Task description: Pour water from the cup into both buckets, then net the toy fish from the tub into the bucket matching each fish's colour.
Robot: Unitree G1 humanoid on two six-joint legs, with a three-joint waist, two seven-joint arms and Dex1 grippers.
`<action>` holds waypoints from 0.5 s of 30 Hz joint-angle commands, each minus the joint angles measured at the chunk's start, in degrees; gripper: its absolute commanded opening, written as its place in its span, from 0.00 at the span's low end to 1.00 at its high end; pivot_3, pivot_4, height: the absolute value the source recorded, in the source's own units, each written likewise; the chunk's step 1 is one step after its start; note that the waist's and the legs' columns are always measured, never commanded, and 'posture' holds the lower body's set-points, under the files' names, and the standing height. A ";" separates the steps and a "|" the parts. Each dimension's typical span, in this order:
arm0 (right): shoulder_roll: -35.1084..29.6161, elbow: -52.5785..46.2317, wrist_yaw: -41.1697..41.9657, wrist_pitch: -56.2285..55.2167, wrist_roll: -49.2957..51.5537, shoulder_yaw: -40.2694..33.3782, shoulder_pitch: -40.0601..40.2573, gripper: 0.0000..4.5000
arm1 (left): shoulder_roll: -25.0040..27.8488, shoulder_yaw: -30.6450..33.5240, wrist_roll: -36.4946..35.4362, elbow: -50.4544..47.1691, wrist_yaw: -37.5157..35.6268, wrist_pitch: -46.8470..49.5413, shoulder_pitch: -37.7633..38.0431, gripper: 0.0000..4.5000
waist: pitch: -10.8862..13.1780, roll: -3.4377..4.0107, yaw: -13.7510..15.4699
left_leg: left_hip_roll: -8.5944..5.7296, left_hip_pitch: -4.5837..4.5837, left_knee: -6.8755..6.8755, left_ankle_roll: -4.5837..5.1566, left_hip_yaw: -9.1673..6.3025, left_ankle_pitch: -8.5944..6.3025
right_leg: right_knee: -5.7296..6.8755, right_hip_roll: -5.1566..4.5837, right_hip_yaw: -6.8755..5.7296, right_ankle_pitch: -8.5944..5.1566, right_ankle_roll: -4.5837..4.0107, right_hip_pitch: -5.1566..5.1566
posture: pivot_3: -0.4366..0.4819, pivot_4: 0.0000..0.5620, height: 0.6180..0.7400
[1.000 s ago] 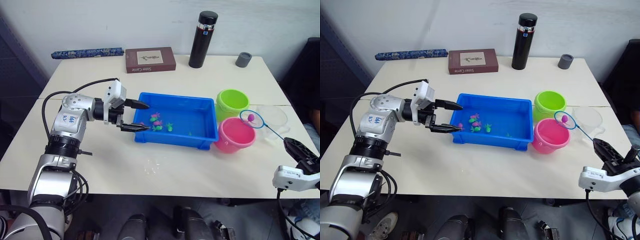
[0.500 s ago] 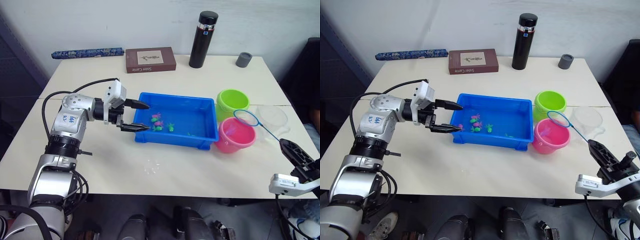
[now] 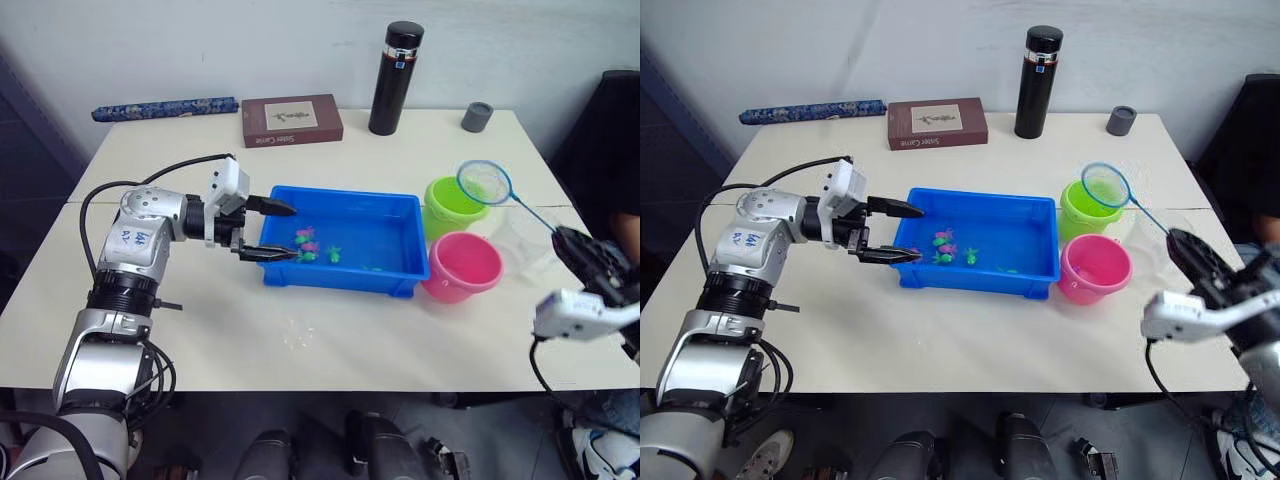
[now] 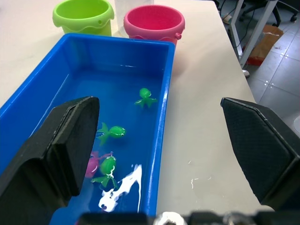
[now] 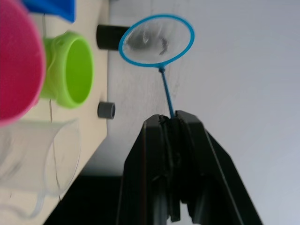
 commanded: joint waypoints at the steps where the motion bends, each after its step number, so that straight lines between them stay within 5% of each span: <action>1: 0.13 -5.40 9.19 13.76 11.64 2.94 -5.66 0.00 | 2.80 3.46 -0.47 -2.16 1.52 0.31 0.98 0.99 | 0.00 0.00 -0.12 | 0.00 0.00 0.00 0.00 0.00 0.00 | 0.01 0.00 0.00 0.00 0.00 0.00 | 0.48 0.27 1.00; 15: 0.31 2.84 28.25 65.88 41.19 25.31 -45.65 0.00 | 12.65 13.77 -3.61 -17.45 9.08 9.33 18.36 0.99 | 0.00 0.01 -0.07 | -0.09 -0.08 0.03 -0.01 -0.18 0.00 | 0.04 -0.40 -0.16 -0.04 -0.08 -0.10 | 0.48 0.27 1.00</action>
